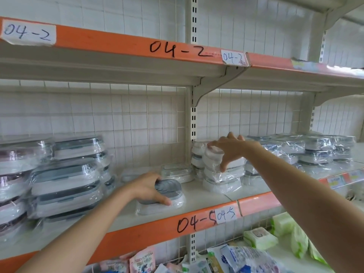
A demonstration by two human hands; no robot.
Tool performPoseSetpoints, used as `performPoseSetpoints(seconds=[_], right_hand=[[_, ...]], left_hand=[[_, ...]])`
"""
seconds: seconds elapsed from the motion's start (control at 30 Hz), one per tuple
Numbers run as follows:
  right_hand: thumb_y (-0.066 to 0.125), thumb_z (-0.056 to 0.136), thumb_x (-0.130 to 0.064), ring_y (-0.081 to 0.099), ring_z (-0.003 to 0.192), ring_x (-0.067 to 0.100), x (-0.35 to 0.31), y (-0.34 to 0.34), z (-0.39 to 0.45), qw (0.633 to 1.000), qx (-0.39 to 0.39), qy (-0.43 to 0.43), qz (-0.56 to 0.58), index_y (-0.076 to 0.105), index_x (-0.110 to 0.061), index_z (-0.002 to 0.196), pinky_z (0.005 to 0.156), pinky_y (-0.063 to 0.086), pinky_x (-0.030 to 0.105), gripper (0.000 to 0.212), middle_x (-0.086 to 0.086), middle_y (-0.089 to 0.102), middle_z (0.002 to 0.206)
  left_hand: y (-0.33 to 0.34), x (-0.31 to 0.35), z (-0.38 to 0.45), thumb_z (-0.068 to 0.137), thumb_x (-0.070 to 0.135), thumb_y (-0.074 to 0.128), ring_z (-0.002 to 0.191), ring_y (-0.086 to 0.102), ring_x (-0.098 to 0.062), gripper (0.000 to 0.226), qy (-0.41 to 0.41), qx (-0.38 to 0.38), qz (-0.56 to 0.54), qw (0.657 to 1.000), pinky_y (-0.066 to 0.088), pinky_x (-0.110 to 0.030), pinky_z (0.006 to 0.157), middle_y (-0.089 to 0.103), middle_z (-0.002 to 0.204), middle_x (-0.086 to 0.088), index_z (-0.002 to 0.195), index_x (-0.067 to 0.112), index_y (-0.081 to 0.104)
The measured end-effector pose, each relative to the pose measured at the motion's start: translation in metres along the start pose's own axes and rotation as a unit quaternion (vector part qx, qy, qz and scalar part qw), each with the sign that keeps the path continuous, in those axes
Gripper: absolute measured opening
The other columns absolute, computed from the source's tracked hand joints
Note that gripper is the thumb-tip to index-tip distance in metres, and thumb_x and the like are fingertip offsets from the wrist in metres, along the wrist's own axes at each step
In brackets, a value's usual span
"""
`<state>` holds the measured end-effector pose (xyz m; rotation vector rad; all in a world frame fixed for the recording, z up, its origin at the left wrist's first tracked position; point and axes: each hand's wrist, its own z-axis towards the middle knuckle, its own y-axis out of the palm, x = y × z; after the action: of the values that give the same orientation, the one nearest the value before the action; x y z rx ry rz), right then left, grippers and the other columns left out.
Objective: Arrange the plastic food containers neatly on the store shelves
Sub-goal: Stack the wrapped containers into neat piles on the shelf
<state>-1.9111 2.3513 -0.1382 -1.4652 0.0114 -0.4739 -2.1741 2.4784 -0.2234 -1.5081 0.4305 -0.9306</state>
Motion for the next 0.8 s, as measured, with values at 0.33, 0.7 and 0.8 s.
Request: performPoseSetpoints(seconds=[0.33, 0.7, 0.8], right_hand=[[0.072, 0.065, -0.062, 0.03, 0.119, 0.025, -0.051, -0.024, 0.008, 0.975, 0.141, -0.052, 0.163, 0.024, -0.046, 0.14, 0.099, 0.039, 0.049, 0.091, 0.002, 0.028, 0.13], [0.064, 0.075, -0.062, 0.023, 0.128, 0.026, -0.128, -0.021, 0.049, 0.94, 0.181, -0.119, 0.262, 0.03, -0.036, 0.143, 0.108, 0.022, 0.043, 0.08, -0.002, 0.03, 0.138], [0.062, 0.072, -0.068, 0.023, 0.129, 0.024, -0.149, -0.019, 0.066, 0.944, 0.166, -0.119, 0.26, 0.027, -0.032, 0.145, 0.109, 0.021, 0.041, 0.089, -0.001, 0.03, 0.143]], left_hand=[[-0.054, 0.008, -0.027, 0.056, 0.054, 0.083, 0.103, 0.048, -0.011, 0.072, 0.049, 0.151, -0.058, 0.986, 0.045, -0.032, 0.089, 0.049, 0.112, 0.009, 0.111, 0.025, 0.047], [-0.169, -0.049, -0.102, 0.062, 0.039, 0.085, 0.096, 0.052, 0.005, 0.055, 0.014, 0.235, -0.102, 0.967, 0.039, -0.015, 0.076, 0.055, 0.106, 0.022, 0.107, 0.036, 0.055], [-0.178, -0.073, -0.119, 0.064, 0.038, 0.084, 0.098, 0.053, 0.004, 0.052, -0.019, 0.211, -0.09, 0.973, 0.038, -0.014, 0.076, 0.058, 0.11, 0.017, 0.108, 0.035, 0.057]])
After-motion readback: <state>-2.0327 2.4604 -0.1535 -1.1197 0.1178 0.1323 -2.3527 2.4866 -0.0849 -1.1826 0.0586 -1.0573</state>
